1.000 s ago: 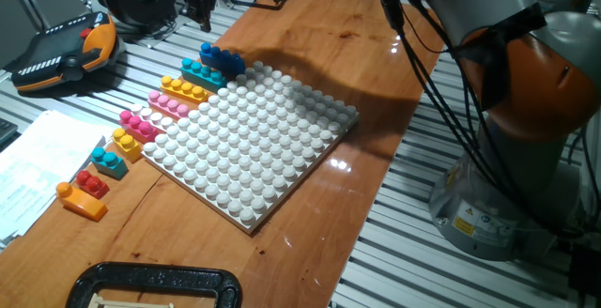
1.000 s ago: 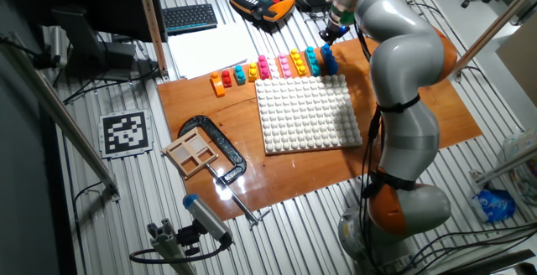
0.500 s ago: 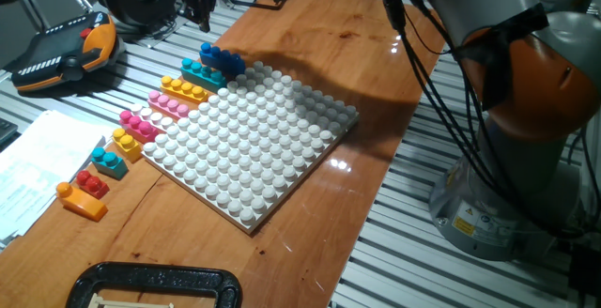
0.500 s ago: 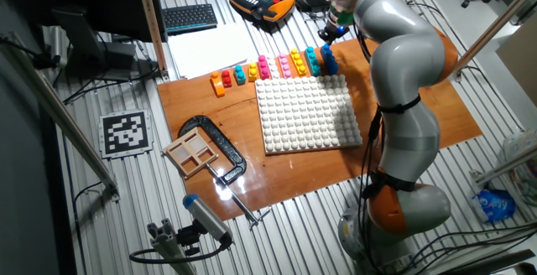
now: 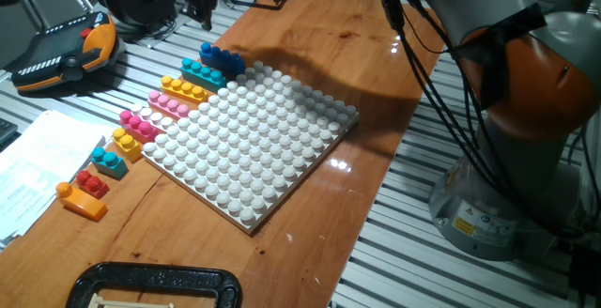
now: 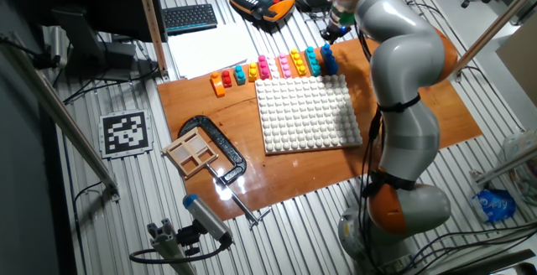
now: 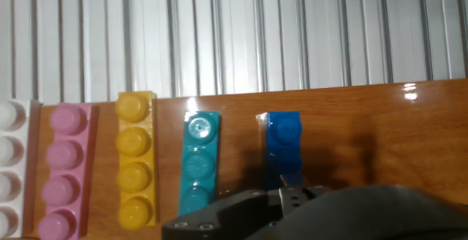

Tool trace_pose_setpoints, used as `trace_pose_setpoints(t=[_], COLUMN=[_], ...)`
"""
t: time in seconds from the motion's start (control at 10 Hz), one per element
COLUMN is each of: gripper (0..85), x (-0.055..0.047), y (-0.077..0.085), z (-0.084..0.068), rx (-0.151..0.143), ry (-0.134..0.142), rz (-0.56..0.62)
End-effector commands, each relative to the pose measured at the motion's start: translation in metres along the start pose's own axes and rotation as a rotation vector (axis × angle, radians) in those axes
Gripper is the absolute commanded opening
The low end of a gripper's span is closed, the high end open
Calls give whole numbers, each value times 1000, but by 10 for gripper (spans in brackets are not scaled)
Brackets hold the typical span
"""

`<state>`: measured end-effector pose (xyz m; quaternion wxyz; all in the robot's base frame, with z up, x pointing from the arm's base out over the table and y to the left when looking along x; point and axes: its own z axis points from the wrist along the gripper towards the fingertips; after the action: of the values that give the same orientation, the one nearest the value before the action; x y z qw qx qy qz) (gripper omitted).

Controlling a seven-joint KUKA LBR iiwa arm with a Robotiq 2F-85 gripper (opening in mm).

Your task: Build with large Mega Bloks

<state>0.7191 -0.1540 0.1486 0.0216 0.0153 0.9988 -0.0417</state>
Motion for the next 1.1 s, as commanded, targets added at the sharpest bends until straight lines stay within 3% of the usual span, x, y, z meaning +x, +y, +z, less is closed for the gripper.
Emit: trace_pose_setpoints(t=[0.0,0.2,0.3,0.6,0.7,1.0], gripper=[0,0,170,170,340,340], x=[-1,-2,-2,4,7,9], y=[-5,-6,-6,-6,-4,-6], z=[4,10,13,25,28,39], rx=[-4,-11,-17,-39,-35,-44], ry=[1,5,6,15,10,6], rz=[-8,-16,-17,-16,-13,-10])
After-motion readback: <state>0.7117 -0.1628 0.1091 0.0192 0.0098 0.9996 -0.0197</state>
